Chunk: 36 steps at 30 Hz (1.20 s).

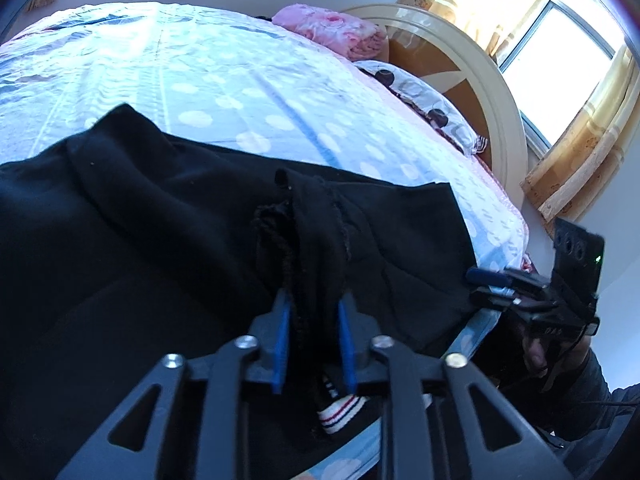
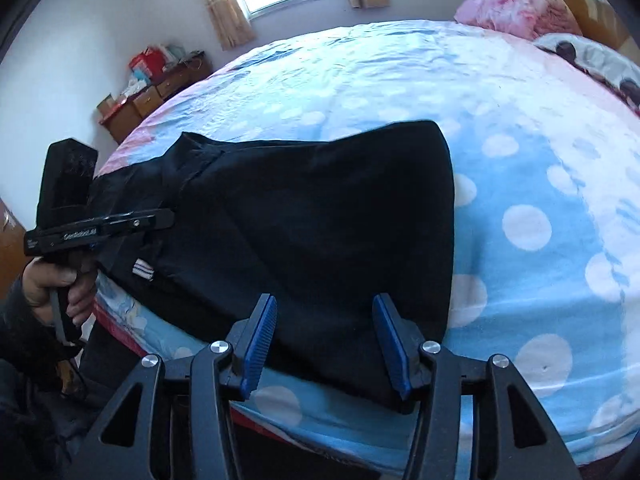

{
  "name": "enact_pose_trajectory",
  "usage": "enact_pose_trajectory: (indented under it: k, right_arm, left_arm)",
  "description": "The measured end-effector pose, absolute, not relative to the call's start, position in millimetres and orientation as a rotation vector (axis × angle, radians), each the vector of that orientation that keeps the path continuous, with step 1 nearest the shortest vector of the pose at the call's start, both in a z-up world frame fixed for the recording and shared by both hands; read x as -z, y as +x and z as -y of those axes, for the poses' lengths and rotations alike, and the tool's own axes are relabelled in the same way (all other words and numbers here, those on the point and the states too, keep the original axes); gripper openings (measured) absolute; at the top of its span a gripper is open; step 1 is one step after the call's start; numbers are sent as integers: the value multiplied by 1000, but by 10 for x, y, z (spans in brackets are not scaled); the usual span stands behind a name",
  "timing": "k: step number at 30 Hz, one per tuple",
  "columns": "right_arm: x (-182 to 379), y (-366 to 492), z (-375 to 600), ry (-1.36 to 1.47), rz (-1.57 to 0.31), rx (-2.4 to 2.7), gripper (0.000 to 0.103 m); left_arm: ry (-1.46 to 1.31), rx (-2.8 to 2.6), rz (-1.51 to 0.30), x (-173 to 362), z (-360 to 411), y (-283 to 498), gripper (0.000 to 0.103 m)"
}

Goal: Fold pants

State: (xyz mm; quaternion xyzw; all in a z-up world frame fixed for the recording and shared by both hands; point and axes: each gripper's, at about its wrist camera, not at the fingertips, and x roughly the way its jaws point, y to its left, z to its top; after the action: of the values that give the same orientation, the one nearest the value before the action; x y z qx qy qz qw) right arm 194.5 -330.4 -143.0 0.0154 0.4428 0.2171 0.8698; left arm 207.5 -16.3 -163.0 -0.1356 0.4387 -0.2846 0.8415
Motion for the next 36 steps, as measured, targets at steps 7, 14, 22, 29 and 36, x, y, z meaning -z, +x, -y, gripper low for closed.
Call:
enact_pose_trajectory:
  k: [7, 14, 22, 29, 36]
  right_arm:
    - [984, 2143, 3091, 54, -865, -541, 53]
    - [854, 3022, 2300, 271, -965, -791, 53]
    - [1133, 3920, 1140, 259, -1131, -828, 53]
    - [1535, 4231, 781, 288, -1265, -900, 22]
    - [1723, 4416, 797, 260, -1238, -777, 6]
  left_arm:
    - [-212, 441, -803, 1458, -196, 1932, 72]
    - [-152, 349, -792, 1543, -416, 1889, 72]
    - [-95, 330, -789, 1681, -516, 1894, 72]
    - [-84, 366, -751, 1711, -511, 1895, 80]
    - [-19, 361, -729, 1742, -398, 1863, 86]
